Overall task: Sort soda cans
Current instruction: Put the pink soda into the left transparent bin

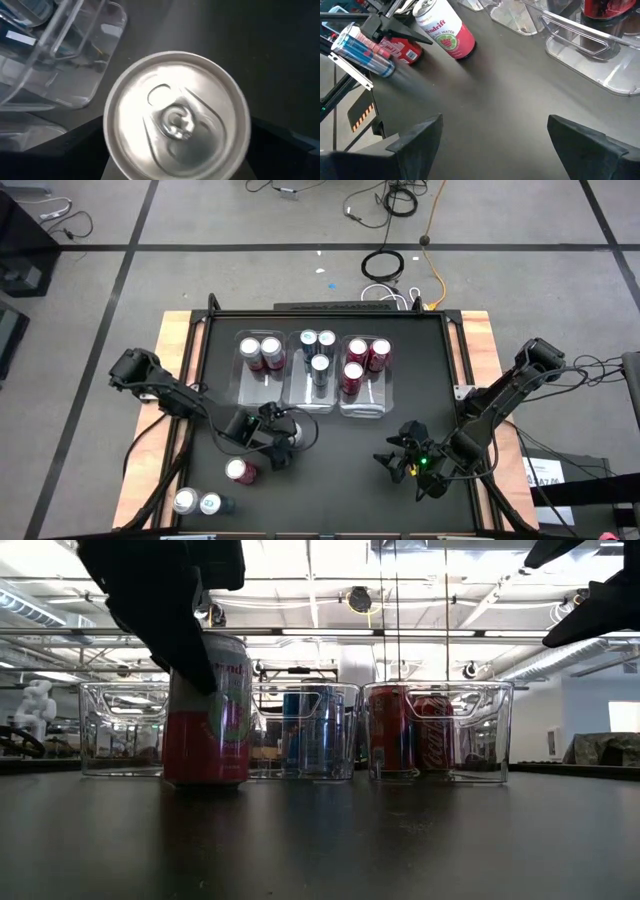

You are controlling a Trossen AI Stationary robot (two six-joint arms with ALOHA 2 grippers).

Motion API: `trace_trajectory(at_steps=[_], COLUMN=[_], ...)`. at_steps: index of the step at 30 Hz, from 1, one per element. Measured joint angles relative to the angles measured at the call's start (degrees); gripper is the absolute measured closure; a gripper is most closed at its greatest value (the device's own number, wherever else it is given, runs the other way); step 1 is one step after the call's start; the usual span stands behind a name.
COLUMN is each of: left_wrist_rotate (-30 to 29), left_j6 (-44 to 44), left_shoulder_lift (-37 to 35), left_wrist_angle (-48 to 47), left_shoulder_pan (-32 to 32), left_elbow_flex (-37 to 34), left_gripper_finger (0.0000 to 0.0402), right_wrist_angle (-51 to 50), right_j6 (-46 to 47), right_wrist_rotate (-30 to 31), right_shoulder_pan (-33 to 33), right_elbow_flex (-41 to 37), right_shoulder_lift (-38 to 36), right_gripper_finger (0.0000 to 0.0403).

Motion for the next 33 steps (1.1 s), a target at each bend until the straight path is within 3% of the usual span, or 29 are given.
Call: trace_trajectory(at_steps=[12, 22, 28, 33], left_wrist_rotate=[-0.23, -0.27, -0.13, -0.25], left_j6=[-0.01, -0.05, -0.01, -0.03], left_shoulder_lift=[-0.02, -0.04, -0.62, -2.76], left_wrist_angle=[1.14, 0.84, -0.61, -7.67], left_shoulder_pan=[1.22, 1.00, 0.89, 1.18], left_elbow_flex=[0.00, 0.25, 3.88, 9.48], left_gripper_finger=[0.0012, 0.0088, 0.0093, 0.0083], right_wrist_angle=[-0.03, -0.03, 0.05, 0.38], right_j6=[0.04, 0.12, 0.22, 0.22], right_wrist_rotate=[0.00, -0.02, -0.02, -0.02], right_shoulder_pan=[-0.01, -0.01, -0.02, -0.02], right_elbow_flex=[0.00, 0.00, 0.00, 0.00], right_shoulder_lift=[0.00, 0.00, 0.00, 0.00], right_gripper_finger=[0.0051, 0.0051, 0.0051, 0.0051])
